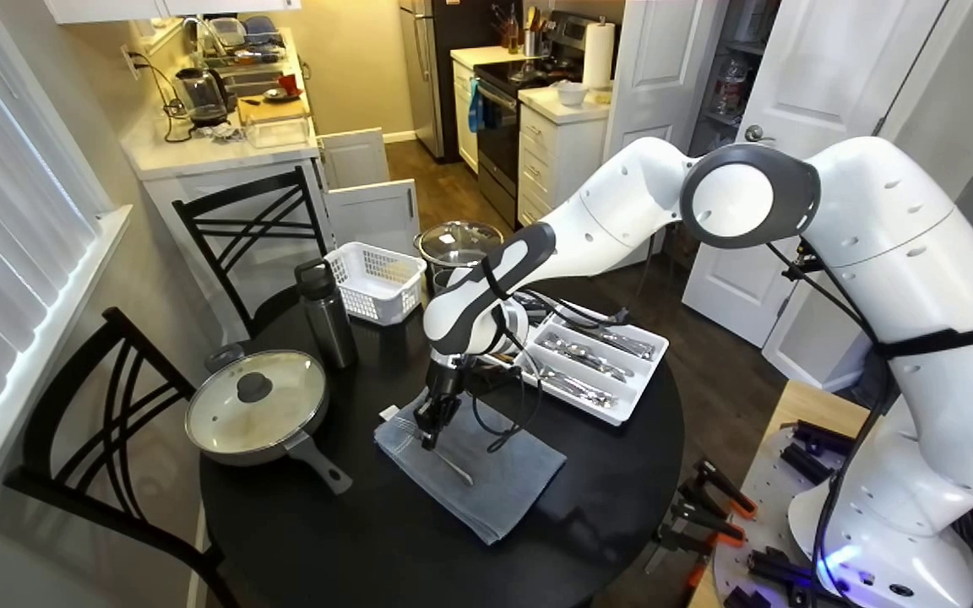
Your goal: Place one fork, spoon and knife from the cutlery holder on the blue towel.
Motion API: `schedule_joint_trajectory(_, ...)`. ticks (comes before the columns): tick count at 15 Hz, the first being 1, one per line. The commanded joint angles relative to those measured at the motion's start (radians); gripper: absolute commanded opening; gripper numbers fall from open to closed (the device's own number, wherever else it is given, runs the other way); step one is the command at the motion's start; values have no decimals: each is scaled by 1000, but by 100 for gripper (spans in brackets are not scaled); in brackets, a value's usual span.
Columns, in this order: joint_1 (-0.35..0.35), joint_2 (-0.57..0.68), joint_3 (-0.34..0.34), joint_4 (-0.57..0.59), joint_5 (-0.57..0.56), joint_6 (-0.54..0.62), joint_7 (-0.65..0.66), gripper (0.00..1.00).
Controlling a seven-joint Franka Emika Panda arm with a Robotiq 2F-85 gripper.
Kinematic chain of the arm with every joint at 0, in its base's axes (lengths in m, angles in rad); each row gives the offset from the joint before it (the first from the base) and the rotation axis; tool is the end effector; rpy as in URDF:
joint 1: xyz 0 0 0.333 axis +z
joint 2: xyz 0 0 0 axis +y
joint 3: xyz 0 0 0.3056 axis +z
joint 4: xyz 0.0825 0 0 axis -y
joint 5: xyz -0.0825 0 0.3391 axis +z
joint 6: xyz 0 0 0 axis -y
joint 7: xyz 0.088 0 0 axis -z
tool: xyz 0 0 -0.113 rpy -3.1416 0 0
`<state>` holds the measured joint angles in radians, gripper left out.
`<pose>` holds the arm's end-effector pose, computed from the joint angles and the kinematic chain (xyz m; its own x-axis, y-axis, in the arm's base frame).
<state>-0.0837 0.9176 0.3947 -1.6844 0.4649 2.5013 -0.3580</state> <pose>0.6036 0.1686 0.1177 0.9890 0.1460 -0.0219 0.1102 -0.8286 -0.5489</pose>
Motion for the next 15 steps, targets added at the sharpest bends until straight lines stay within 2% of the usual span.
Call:
schedule_joint_trajectory(1,43,-32,-37,1,-24,-25,104,1)
schedule_joint_trajectory(13,144,-73,-120,-20,-77,-21,279,1)
schedule_joint_trajectory(14,155,-75,-130,-17,-87,-26,297,28)
schedule_joint_trajectory(15,158,-76,-133,-18,-98,-32,298,29)
